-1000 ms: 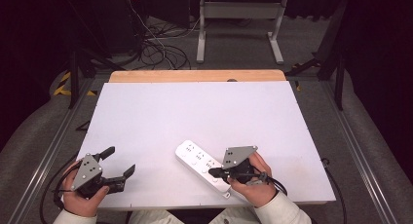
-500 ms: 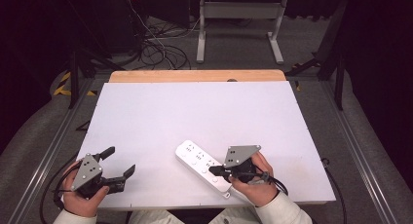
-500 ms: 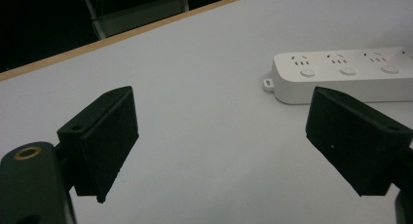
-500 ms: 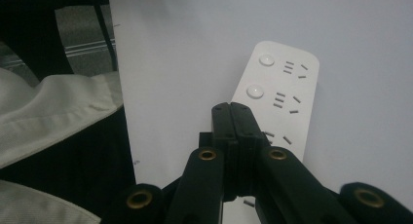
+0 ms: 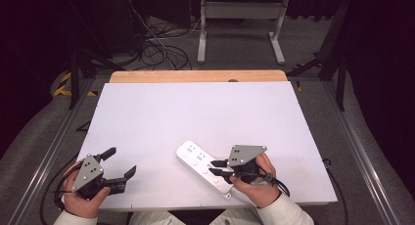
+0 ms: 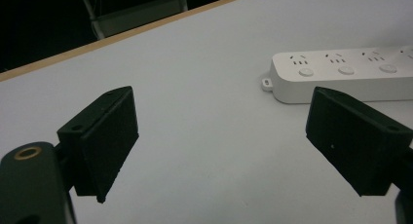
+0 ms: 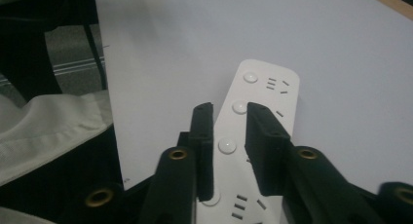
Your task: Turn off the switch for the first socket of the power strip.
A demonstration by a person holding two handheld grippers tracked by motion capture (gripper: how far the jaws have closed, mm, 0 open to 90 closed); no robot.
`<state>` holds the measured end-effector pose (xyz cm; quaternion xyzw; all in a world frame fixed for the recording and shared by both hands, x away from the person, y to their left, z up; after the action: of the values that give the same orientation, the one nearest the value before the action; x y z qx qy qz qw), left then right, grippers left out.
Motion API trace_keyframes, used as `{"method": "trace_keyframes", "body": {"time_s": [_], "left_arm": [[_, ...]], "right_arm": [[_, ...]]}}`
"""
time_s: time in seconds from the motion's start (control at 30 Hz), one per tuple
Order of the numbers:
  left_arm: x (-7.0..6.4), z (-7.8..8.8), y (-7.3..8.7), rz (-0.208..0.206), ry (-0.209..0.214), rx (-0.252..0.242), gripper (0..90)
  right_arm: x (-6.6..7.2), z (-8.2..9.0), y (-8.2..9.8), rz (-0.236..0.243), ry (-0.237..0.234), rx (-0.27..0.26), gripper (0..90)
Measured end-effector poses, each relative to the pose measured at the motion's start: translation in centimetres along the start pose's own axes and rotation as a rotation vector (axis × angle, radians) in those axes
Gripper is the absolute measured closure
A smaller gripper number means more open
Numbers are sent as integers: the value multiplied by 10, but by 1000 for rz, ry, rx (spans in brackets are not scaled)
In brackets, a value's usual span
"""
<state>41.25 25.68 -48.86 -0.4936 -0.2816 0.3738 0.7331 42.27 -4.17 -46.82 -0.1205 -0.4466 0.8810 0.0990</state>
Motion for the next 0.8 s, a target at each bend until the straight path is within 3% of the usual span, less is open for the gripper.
{"method": "trace_keyframes", "body": {"time_s": [0.13, 0.27, 0.8], "left_arm": [[0, 0, 0, -7, -2, 0, 123], [0, 0, -1, -6, -1, -2, 122], [-1, 0, -1, -9, -1, 0, 121]], "right_arm": [[-5, 3, -2, -21, 30, -20, 551], [-10, 9, -4, -39, 61, -48, 453], [-37, 34, 7, -114, 161, -106, 292]]}}
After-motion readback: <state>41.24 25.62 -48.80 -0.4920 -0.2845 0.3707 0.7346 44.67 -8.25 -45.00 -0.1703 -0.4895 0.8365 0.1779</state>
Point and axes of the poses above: each handheld gripper's, and its own axes: z roughly backward along the jaws, y roughly out of its underside, x roughly to its left, the point moved 9 cm from there along -z, roughly forward along the jaws, and after that the axes turned 4 degrees about z, right-handed, at the moved point
